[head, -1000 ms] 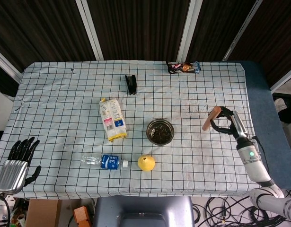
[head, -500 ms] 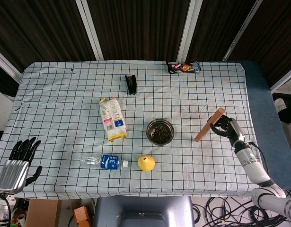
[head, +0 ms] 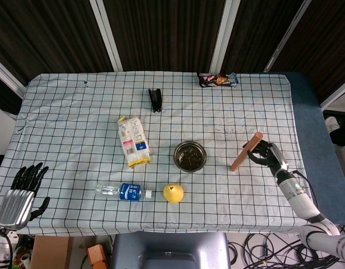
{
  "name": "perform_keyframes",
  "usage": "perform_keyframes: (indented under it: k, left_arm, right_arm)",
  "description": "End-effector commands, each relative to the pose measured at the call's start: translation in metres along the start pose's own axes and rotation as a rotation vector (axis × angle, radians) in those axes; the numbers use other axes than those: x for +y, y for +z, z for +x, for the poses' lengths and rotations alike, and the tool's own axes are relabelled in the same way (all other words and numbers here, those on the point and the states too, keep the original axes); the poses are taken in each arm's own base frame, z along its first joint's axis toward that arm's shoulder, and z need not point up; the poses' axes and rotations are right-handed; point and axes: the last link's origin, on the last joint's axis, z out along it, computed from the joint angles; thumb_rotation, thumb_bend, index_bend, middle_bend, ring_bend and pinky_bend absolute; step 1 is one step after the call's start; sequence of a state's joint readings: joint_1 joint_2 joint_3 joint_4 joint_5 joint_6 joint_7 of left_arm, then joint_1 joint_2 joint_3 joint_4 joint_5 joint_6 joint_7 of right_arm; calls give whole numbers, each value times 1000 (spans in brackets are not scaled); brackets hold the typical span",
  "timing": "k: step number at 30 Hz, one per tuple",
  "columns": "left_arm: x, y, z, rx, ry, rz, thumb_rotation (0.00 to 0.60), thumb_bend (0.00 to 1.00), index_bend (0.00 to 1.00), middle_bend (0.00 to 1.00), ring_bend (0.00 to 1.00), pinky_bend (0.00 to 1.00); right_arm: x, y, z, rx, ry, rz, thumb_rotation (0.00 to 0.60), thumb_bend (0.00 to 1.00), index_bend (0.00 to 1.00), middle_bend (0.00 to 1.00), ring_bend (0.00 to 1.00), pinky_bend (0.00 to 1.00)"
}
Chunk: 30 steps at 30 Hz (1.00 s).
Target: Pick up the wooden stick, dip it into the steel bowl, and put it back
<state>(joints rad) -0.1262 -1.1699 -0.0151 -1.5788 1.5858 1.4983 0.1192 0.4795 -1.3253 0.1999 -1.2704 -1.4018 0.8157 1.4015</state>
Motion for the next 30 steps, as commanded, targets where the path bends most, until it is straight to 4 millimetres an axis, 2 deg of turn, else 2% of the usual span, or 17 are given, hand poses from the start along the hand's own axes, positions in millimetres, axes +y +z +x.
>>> perform_keyframes:
  k: [1,9,19,24,30]
  left_arm:
    - [0,0,-1,-3,2,0,600,377,0,0,0,0]
    - [2,2,-3,-12,8,-4,600,376,0,0,0,0]
    - [3,2,-3,-16,8,-4,600,377,0,0,0,0]
    - [3,2,-3,-15,8,-4,600,376,0,0,0,0]
    - [3,2,-4,-17,11,-5,600,376,0,0,0,0]
  right_arm:
    - [2,-9,8,-3,3,20,600,396,249,294,240,259]
    - [3,-17,14,-24,-6,54,600,396,151,249,197,216]
    - [-1,-18,22,-4,48,122,600,397,150,246,193,210]
    - [-1,-15,21,-24,86,131,600,365,178,246,193,210]
    - [-1,-5,16,-64,144,141,600,356,325,291,227,188]
